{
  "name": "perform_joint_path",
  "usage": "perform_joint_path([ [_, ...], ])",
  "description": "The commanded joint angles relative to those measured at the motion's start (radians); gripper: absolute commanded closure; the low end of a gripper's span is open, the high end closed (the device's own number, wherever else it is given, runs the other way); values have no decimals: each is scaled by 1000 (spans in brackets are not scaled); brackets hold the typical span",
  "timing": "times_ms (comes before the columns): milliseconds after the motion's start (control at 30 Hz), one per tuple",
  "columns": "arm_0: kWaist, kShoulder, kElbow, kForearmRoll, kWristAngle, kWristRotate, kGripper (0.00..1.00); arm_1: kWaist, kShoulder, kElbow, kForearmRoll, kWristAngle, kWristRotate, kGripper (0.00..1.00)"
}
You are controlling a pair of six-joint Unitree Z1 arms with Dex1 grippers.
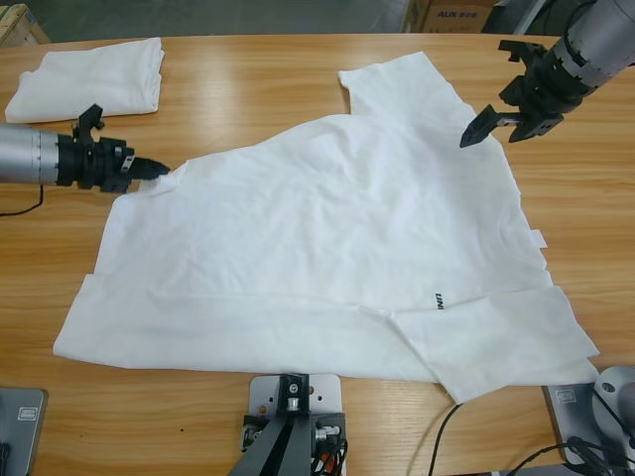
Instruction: Fold clothes
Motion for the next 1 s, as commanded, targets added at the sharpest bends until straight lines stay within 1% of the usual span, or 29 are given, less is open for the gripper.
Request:
perform_joint_path([
  [33, 2, 33, 43, 22, -24, 8, 1000, 9, -46, 37, -13, -6, 11, 18],
  [133, -30, 33, 46, 23, -26, -8, 1000, 9, -49, 42, -15, -6, 11, 18],
  [233, -92, 31, 45, 24, -50, -39, 1000, 9, -51, 53, -23, -6, 12, 18],
  [333, -143, 20, 47, 84, -52, -51, 1000, 9, -49, 58, -29, -6, 15, 18],
  [433, -181, 19, 68, 97, -75, -53, 1000, 9, -49, 61, -34, -6, 19, 18],
  [567, -245, -58, 65, 89, -76, -40, 1000, 9, -45, 74, -46, -4, 19, 18],
  [667, -286, -89, 37, 91, -143, -31, 1000, 10, -45, 80, -55, 0, 25, 18],
  [733, -296, -106, 48, 98, -170, -25, 1000, 12, -49, 80, -58, 0, 28, 18],
  [833, -296, -173, 75, 119, -164, -19, 1000, 13, -55, 86, -59, 0, 28, 18],
  [867, -288, -209, 76, 132, -154, -19, 1000, 13, -58, 91, -63, 0, 28, 18],
  [933, -253, -322, 83, 142, -85, -19, 1000, 13, -64, 101, -67, 0, 28, 18],
  [1000, -216, -395, 73, 149, -64, -30, 1000, 15, -71, 112, -72, 0, 28, 18],
])
